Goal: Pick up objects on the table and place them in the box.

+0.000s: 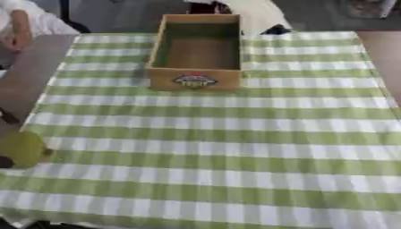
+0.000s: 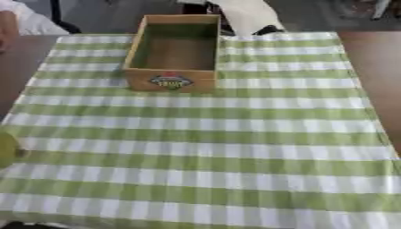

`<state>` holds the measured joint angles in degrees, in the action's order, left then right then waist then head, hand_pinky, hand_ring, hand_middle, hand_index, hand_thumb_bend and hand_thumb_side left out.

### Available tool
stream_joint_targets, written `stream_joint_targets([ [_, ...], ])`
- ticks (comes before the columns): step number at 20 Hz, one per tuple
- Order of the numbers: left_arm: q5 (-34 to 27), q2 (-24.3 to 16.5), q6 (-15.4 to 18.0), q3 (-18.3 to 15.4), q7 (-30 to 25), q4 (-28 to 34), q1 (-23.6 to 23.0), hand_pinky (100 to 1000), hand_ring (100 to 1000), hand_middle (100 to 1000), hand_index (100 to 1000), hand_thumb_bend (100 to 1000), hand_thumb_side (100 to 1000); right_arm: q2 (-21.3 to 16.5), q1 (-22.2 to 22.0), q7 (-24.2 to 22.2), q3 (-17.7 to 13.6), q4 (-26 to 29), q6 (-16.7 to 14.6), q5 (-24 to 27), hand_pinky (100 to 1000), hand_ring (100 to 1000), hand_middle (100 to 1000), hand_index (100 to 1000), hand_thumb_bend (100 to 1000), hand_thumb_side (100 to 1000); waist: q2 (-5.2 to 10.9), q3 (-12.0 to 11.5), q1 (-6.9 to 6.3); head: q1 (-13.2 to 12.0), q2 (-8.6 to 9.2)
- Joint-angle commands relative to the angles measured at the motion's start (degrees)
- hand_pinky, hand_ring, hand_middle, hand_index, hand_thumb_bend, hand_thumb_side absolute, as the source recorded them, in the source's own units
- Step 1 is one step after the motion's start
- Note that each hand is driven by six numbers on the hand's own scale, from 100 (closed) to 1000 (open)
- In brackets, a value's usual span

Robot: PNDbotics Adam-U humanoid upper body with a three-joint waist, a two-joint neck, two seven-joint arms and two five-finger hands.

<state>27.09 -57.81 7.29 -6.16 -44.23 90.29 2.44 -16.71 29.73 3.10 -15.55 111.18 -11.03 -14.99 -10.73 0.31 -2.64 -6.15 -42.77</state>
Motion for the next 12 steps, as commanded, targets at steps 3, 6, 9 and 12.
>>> stream_joint_targets([
  [3, 2.2, -0.3, -0.7, -0.1, 0.7, 1.1, 0.1, 985, 988, 753, 904, 662, 532, -0.9, 0.9, 0.1, -0.4, 0.4, 0.0, 0.2, 922, 798, 692, 862, 100, 616, 0.74, 0.0, 0.25, -0.6, -0.45],
  [6, 3.2, 0.6, -1.1, 0.5, 2.4, 1.0, 0.2, 968, 952, 733, 905, 650, 524, -0.8, 1.0, -0.1, -0.3, 0.4, 0.0, 0.2, 922, 798, 692, 861, 100, 616, 0.77, 0.0, 0.45, -0.6, -0.19],
  [9, 3.8, 1.6, -1.5, 1.4, 3.8, 0.8, 0.5, 958, 914, 715, 909, 647, 517, -0.7, 1.0, -0.1, -0.3, 0.2, -0.1, 0.3, 922, 798, 692, 861, 100, 615, 0.78, 0.1, 0.62, -0.6, -0.01],
  [12, 5.4, 2.3, -1.5, 2.2, 4.3, 0.5, 0.8, 950, 888, 703, 900, 645, 516, -0.6, 1.0, -0.2, -0.3, 0.1, -0.2, 0.4, 923, 798, 692, 861, 100, 615, 0.74, 0.2, 0.76, -0.6, 0.19],
])
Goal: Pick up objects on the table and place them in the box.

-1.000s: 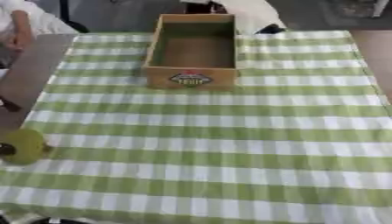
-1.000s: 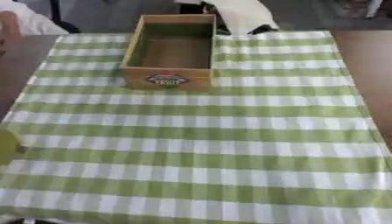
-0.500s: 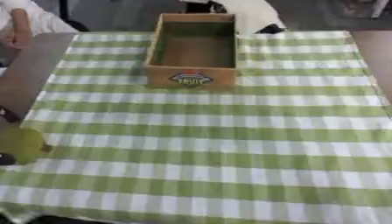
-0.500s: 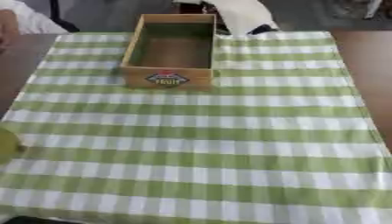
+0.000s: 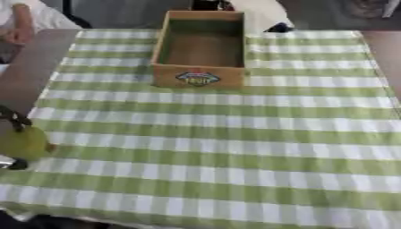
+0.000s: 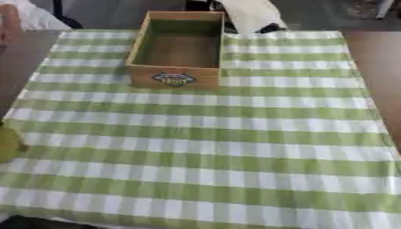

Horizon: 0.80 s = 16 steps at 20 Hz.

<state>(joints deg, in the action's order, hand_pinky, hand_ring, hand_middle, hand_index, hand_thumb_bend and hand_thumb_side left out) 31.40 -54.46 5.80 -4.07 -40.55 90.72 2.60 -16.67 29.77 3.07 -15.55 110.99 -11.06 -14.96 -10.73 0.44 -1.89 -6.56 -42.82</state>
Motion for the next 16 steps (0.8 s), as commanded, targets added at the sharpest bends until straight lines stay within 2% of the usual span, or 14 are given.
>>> stream_joint_targets([
  [1, 1.4, -0.9, 0.2, 0.3, 0.7, 0.0, 0.6, 950, 888, 703, 900, 645, 516, -0.6, 1.0, -0.1, -0.3, 0.3, -0.2, 0.4, 923, 798, 692, 861, 100, 615, 0.72, 0.1, 0.03, -0.2, 0.28],
  [9, 1.4, -0.6, 1.3, 0.6, 0.4, 0.1, 0.7, 920, 847, 679, 891, 641, 508, -0.6, 0.9, 0.0, -0.5, 0.2, -0.2, 0.6, 924, 799, 691, 861, 100, 616, 0.66, 0.1, 0.05, -0.8, 0.39],
  [14, 2.3, -0.4, 0.9, 0.5, 1.5, 0.3, 0.8, 900, 823, 675, 891, 647, 432, -0.6, 0.8, -0.1, -0.5, 0.2, -0.2, 0.6, 924, 799, 690, 861, 100, 615, 0.67, 0.1, 0.11, -0.7, 0.58],
  [16, 3.5, -0.5, 0.7, -0.1, 3.0, 1.3, 1.0, 908, 830, 691, 893, 650, 432, -0.7, 0.8, -0.1, -0.6, 0.1, -0.2, 0.7, 924, 799, 688, 861, 100, 615, 0.63, 0.1, 0.18, -0.5, 0.73],
])
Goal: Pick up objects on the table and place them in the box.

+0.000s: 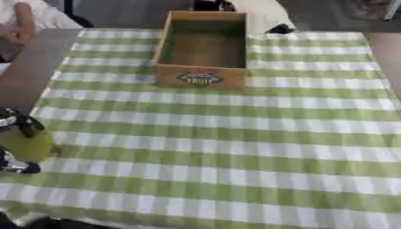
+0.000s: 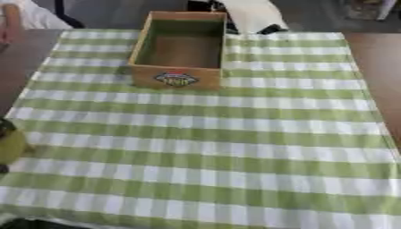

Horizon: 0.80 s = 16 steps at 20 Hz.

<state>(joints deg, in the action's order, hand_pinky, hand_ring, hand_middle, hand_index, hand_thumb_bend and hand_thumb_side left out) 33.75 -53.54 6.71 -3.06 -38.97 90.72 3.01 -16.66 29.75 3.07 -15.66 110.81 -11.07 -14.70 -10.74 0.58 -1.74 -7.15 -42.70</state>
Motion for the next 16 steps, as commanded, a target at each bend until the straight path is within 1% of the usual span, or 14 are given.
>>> stream_joint_targets([
  [1, 1.7, -1.5, -0.3, -1.7, 2.1, 2.3, 0.6, 909, 831, 693, 894, 647, 433, -0.8, 0.8, -0.1, -0.5, 0.2, -0.2, 0.4, 924, 799, 688, 860, 100, 614, 0.61, 0.0, 0.05, 0.2, 0.66],
  [4, 2.6, -2.5, -0.2, -3.7, 3.5, 6.0, 1.0, 927, 846, 715, 902, 647, 456, -1.0, 0.8, -0.1, -0.5, 0.1, -0.2, 0.4, 925, 799, 685, 860, 100, 605, 0.62, -0.3, -0.05, 0.4, 0.45],
  [9, 2.7, -4.0, -0.6, -5.7, 3.4, 10.6, 1.1, 959, 885, 770, 917, 655, 482, -1.1, 0.6, -0.1, -0.6, 0.2, -0.2, 0.4, 925, 799, 683, 859, 100, 615, 0.68, -0.7, -0.33, 0.9, 0.34],
  [12, 3.1, -4.5, -1.2, -6.2, 3.0, 11.2, 1.4, 978, 916, 808, 924, 667, 485, -1.1, 0.5, -0.1, -0.6, 0.2, -0.1, 0.4, 926, 800, 682, 856, 100, 615, 0.69, -0.6, -0.44, 0.8, 0.40],
  [16, 4.7, -4.6, -1.8, -5.8, 2.0, 10.2, 1.7, 991, 946, 844, 933, 678, 498, -1.1, 0.4, -0.1, -0.7, 0.3, -0.1, 0.5, 926, 800, 680, 854, 100, 616, 0.64, -0.4, -0.48, 0.6, 0.34],
])
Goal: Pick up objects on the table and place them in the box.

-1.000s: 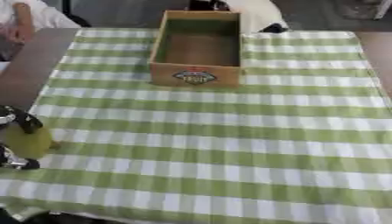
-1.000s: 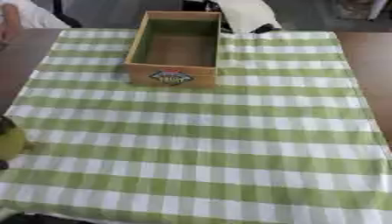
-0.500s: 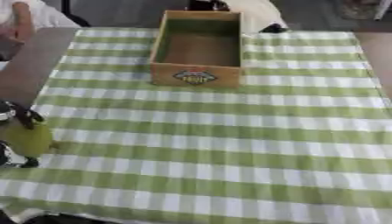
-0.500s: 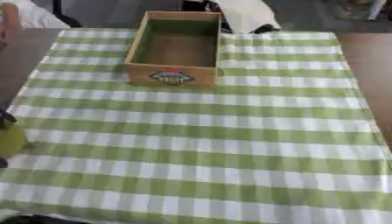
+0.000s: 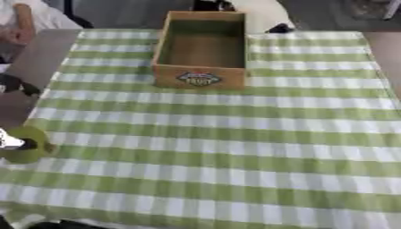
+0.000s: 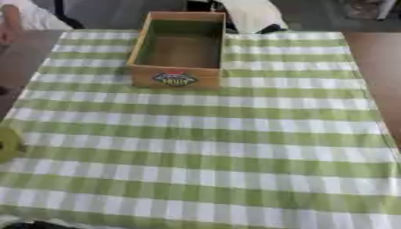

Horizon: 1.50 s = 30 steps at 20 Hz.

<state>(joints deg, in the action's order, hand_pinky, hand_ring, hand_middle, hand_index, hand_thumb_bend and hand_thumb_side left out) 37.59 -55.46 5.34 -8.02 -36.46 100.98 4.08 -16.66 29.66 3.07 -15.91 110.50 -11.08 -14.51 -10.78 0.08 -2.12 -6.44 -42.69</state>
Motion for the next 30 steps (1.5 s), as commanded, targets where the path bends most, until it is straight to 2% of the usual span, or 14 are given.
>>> stream_joint_targets([
  [1, 1.0, -2.6, -0.4, -0.6, -1.0, -0.7, 0.7, 993, 951, 848, 935, 681, 502, -1.0, 0.5, -0.1, -0.4, 0.6, 0.0, 0.3, 927, 800, 680, 853, 100, 616, 0.67, 0.1, -0.09, -0.2, 0.33],
  [15, 1.1, -1.7, 0.2, 2.0, -5.0, -8.8, 1.6, 1000, 972, 858, 942, 699, 528, -0.6, 0.4, 0.0, -0.6, 0.8, 0.1, 0.4, 928, 802, 675, 845, 100, 617, 0.75, 0.6, 0.07, -0.4, 0.78],
  [30, 2.9, -0.4, 0.5, 3.8, -5.7, -12.4, 1.4, 974, 945, 824, 929, 718, 524, -0.1, 0.0, 0.2, -0.8, 1.1, 0.4, 0.6, 929, 803, 671, 840, 100, 618, 0.75, 0.8, 0.18, -2.3, 1.22],
])
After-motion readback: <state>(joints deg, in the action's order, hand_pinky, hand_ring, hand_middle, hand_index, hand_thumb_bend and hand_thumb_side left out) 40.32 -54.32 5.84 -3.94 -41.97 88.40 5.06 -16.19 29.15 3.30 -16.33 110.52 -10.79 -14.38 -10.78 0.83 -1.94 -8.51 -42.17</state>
